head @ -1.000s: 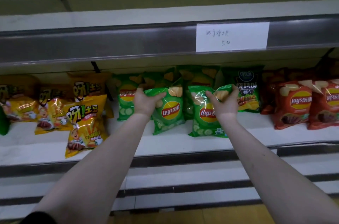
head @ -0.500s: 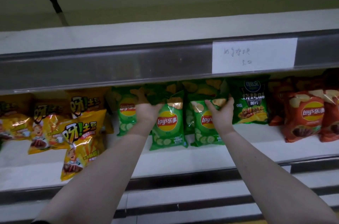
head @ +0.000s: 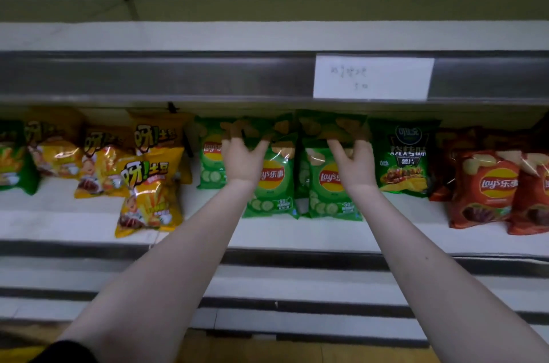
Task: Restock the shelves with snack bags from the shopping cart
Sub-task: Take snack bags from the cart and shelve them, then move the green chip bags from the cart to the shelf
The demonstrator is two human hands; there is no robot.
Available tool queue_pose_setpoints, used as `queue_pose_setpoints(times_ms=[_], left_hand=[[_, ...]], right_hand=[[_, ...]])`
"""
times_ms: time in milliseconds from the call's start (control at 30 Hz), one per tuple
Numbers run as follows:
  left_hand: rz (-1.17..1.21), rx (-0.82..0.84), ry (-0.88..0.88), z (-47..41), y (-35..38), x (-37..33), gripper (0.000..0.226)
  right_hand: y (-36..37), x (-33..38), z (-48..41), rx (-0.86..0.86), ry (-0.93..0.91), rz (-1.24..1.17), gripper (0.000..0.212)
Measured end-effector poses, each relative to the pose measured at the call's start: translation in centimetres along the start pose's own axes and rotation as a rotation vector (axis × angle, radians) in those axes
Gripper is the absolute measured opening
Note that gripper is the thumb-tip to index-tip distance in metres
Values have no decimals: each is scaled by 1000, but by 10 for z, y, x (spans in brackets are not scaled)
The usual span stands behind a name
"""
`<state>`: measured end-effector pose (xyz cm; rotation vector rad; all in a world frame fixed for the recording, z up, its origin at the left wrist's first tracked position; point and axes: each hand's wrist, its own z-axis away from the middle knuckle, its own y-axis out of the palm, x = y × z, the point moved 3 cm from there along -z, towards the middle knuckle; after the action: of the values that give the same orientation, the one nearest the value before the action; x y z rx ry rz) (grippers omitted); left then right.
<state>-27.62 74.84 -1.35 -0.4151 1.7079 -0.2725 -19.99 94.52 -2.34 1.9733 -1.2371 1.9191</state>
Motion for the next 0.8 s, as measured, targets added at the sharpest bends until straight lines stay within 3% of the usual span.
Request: queue_pose_setpoints(times_ms=[100, 233, 400, 567, 800], left_hand=[[55, -33, 22, 33, -15, -10, 41], [137, -166, 70, 98, -61, -10, 32], [116, -360, -4, 172, -129, 1, 24], [51, -543, -105, 240, -202, 15, 33], [4, -795, -201, 317, -295, 29, 25]], right_hand=[[5, 24, 24, 143, -66, -100, 47], [13, 52, 80, 335, -236, -294, 39], [39, 79, 156, 597, -282, -431, 38], [69, 113, 235, 806, -363, -492, 31], [103, 156, 334, 1037, -432, -539, 35]])
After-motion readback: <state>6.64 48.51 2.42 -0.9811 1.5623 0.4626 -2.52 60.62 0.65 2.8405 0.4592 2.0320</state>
